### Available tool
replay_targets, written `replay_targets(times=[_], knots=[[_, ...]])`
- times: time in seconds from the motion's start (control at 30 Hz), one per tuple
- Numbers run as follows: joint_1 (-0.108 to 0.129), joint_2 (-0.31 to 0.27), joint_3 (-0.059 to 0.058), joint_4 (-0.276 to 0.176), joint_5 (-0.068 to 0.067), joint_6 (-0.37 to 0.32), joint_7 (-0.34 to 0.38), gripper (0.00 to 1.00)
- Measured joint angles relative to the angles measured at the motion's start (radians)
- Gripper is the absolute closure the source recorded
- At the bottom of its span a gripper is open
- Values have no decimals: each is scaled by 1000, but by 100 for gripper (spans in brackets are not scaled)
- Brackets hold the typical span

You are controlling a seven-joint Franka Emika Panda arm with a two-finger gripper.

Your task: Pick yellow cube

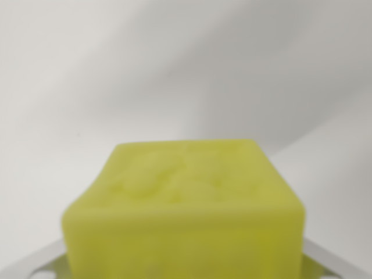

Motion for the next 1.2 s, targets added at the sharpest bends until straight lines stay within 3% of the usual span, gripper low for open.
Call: replay_targets(times=[1.2], knots=[[1, -263, 0, 4, 6, -268, -4, 100]])
